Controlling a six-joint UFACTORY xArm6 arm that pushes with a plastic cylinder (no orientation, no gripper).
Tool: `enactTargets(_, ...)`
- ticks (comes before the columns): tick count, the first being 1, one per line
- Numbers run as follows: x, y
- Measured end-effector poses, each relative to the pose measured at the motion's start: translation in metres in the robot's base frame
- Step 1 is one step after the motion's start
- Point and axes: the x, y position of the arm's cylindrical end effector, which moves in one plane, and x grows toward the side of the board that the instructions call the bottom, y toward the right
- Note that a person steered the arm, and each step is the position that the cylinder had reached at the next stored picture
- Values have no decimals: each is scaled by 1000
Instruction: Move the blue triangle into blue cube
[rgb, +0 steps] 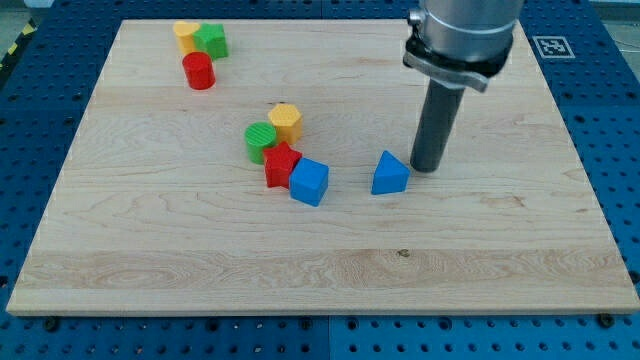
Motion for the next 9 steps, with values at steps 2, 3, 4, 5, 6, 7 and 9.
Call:
enactTargets(2, 0, -54)
enactTargets(3, 0, -59)
enactTargets(4, -7, -45)
enactTargets(5, -1, 10)
enactTargets(6, 42, 27)
enactTargets(7, 52, 9)
enactTargets(9, 32, -40)
